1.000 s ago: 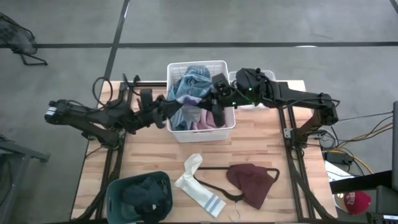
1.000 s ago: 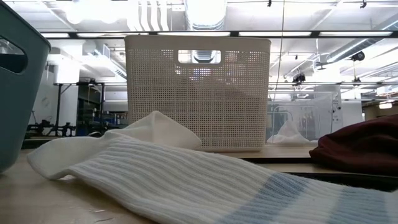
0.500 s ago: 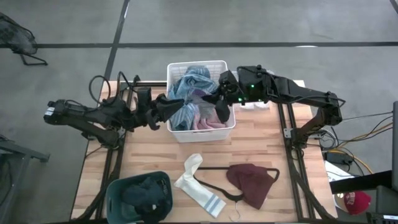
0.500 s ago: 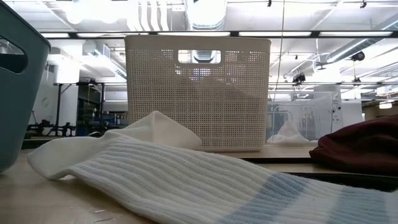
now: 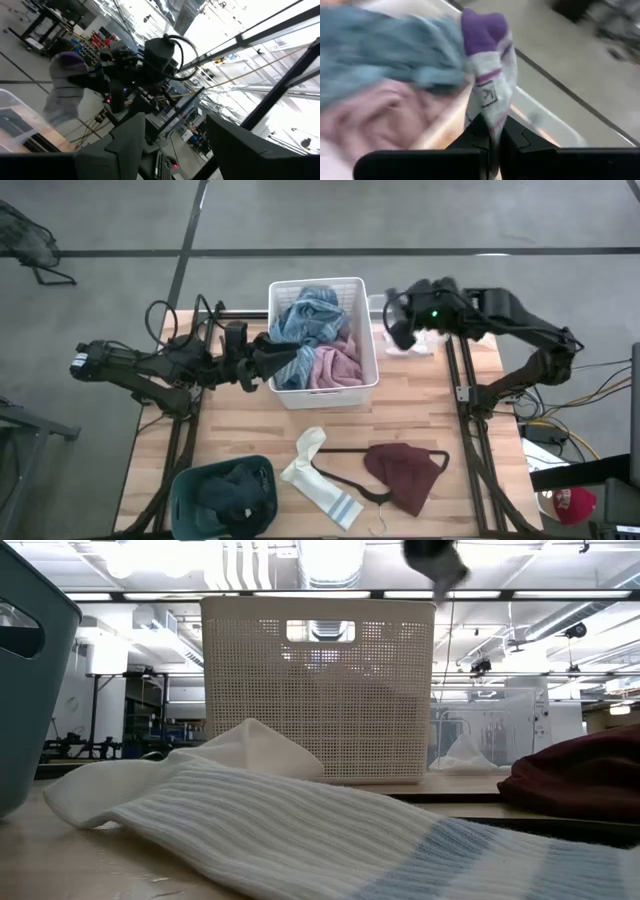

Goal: Pick & Place Cloths
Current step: Put the gray sock into the transparent container, then put the white sock into the transparent container

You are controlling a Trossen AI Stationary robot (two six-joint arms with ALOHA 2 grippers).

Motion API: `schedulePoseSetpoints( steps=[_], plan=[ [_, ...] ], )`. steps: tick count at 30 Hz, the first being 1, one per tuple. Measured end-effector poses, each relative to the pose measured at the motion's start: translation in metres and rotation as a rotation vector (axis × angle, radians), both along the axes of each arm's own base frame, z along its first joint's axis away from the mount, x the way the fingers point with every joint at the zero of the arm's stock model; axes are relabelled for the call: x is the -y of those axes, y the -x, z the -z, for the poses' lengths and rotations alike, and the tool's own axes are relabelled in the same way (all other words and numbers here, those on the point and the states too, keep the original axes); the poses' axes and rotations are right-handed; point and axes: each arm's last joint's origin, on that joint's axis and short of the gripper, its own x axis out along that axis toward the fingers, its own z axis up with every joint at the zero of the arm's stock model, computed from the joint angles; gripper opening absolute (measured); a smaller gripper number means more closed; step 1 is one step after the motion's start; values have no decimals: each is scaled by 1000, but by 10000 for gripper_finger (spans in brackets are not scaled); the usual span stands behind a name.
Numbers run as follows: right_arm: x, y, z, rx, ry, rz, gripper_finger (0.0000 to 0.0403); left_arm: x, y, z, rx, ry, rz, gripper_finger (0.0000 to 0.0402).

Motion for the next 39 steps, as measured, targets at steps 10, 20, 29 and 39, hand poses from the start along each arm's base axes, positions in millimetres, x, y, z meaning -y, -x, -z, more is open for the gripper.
schedulePoseSetpoints(
  steps=[10, 20, 29, 39],
  plan=[
    [64, 34, 23, -50, -14, 247, 9, -15, -2, 1, 3, 29, -54, 216],
    [121, 33, 98, -243, -195, 271, 14, -15, -2, 1, 10, 71, -23, 214],
    [136, 31, 144, -364, -346, 253, 95, -14, -5, 8, -61, 72, 28, 213],
    [100, 27, 118, -132, -453, 54, 208, -13, -8, 27, -265, 64, 22, 213]
  ],
)
